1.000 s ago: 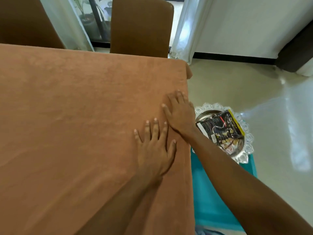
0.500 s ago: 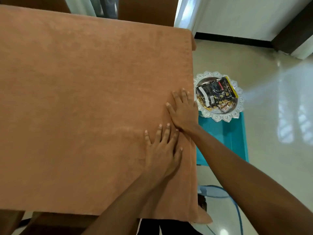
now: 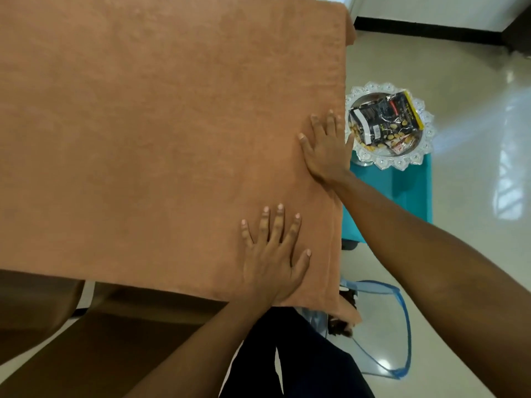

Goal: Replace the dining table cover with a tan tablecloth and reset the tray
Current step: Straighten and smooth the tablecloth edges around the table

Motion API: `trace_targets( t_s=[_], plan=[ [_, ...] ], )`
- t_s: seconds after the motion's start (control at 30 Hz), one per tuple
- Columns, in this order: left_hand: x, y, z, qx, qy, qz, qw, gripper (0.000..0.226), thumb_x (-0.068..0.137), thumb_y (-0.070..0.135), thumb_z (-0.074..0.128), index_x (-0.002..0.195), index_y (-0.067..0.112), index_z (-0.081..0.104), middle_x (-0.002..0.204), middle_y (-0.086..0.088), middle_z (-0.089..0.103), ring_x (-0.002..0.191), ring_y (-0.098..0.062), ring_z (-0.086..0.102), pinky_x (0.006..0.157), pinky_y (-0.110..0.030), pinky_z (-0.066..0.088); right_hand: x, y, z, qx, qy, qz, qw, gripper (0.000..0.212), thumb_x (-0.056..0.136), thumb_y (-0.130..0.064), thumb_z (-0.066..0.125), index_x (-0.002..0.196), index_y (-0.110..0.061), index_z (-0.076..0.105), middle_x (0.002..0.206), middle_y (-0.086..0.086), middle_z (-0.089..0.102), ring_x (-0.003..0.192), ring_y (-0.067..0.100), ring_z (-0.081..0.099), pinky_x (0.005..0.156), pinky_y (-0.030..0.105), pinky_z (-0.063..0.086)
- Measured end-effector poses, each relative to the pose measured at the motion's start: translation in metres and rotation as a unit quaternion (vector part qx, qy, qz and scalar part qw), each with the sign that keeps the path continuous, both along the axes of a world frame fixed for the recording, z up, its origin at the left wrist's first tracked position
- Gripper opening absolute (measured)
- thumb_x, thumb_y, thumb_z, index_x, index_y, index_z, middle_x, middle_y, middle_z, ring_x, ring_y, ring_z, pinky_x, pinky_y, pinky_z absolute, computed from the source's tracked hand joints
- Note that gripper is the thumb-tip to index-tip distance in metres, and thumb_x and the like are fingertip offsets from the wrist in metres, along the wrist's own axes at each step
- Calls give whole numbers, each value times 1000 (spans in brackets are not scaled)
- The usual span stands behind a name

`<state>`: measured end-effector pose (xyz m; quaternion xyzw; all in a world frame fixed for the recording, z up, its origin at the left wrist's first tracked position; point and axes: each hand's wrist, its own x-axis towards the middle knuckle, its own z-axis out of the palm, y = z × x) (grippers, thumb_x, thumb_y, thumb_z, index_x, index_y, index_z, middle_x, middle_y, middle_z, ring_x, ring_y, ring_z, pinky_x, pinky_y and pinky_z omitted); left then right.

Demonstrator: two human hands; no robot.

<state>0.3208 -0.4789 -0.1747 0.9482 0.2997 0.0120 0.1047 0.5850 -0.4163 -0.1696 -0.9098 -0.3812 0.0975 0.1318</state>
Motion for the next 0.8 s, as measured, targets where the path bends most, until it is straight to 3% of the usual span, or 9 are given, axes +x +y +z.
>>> trace_targets(
  t_s=[0.13,0.23,0.3,0.43,0.57,0.7,0.8],
  plan=[
    [-8,-2,-1,-19,-24,-12,999,65,97,59,33,155,28,30,164,-5,22,152,-26,13,118,-63,7,-51,-30,2,5,-31,31,999,59,101,-59,29,148,-26,41,165,10,24,153,30,17,121,62,13],
    [-14,0,1,-62,-128,-28,989,46,94,38,51,137,21,54,151,-3,47,144,-20,34,117,-55,19,-92,-73,2,-5,-37,31,999,59,102,-58,28,153,-28,35,166,9,22,153,30,17,122,60,12],
    [-23,-4,3,-84,-165,-26,982,42,91,31,53,131,18,60,144,-4,54,138,-19,42,118,-50,21,-120,-109,2,-9,-22,19,1000,60,103,-59,27,156,-31,28,168,6,15,155,27,11,122,59,14],
    [-44,-20,9,-101,-160,-26,981,38,92,29,54,128,20,62,143,-3,54,137,-19,42,119,-46,22,-167,-172,2,-15,5,2,1000,60,104,-57,32,158,-31,27,169,3,11,156,26,9,119,58,23],
    [-47,-8,17,-82,-161,-16,983,31,88,31,57,117,22,67,133,-1,60,129,-20,46,107,-45,31,-182,-190,8,-9,-6,-17,1000,59,103,-59,31,154,-29,33,167,8,18,153,30,19,115,57,29],
    [-35,27,16,-57,-138,22,989,42,90,38,49,130,25,55,145,-3,49,139,-23,37,111,-48,27,-175,-166,14,33,-1,18,999,57,103,-60,29,152,-31,32,166,6,18,153,27,18,119,54,26],
    [-28,42,11,-58,-93,24,994,50,93,44,46,141,28,43,156,-1,36,147,-23,25,117,-55,19,-167,-160,13,3,9,53,999,58,103,-60,26,155,-34,28,168,1,12,155,23,9,122,53,18]
  ],
)
